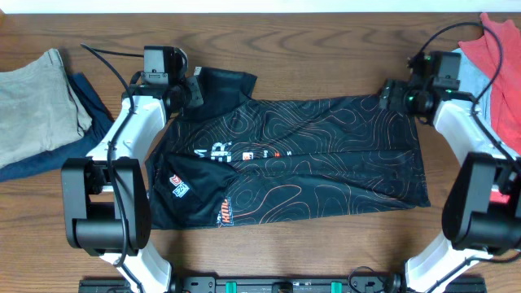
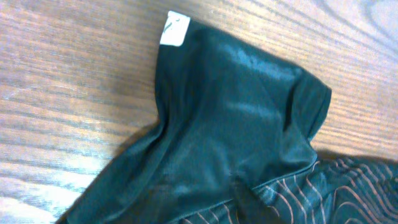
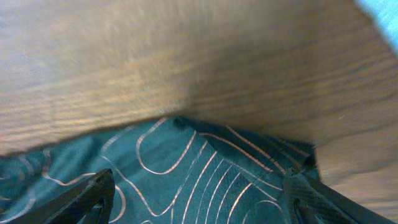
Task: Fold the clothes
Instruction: 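Fold the jersey's far half toward the near edge with both grippers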
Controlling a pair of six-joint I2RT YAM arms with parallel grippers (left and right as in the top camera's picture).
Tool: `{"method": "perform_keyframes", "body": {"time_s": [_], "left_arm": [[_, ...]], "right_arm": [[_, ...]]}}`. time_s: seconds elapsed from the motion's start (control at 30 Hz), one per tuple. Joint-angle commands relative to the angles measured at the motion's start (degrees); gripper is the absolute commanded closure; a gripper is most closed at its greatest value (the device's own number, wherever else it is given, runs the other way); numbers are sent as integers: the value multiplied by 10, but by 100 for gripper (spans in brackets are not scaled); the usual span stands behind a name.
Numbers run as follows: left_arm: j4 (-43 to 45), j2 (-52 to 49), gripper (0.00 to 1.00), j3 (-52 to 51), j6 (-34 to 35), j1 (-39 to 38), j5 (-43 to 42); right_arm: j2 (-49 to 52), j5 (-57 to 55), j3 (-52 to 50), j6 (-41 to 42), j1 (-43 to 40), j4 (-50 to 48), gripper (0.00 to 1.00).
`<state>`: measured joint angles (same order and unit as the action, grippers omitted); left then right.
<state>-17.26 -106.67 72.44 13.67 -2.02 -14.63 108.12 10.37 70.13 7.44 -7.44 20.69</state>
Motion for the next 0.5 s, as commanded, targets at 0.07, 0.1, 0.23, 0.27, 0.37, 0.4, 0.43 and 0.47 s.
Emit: {"method": "perform_keyframes", "body": {"time_s": [0.07,0.1,0.23,0.27,0.37,0.4,0.43,0.47], "left_arm": [[35,-23,34,-3,1,0,7],[44,-29,33,-3,1,0,7],[87,-70,33,-3,1,0,7],[101,-83,33,-3,1,0,7],[141,-116,32,-3,1,0,7],[152,-125,32,-3,1,0,7],[164,-133,32,-3,1,0,7],[174,-140,32,-3,1,0,7]], "right_arm": [[9,-30,3,6,3,2,11],[9,-30,3,6,3,4,11],[9,-31,3,6,3,17,10],[9,-31,3,6,3,20,10],[9,-31,3,6,3,29,11],[9,-31,3,6,3,33,10],[9,-31,3,6,3,37,10],[9,-31,3,6,3,42,10]]}}
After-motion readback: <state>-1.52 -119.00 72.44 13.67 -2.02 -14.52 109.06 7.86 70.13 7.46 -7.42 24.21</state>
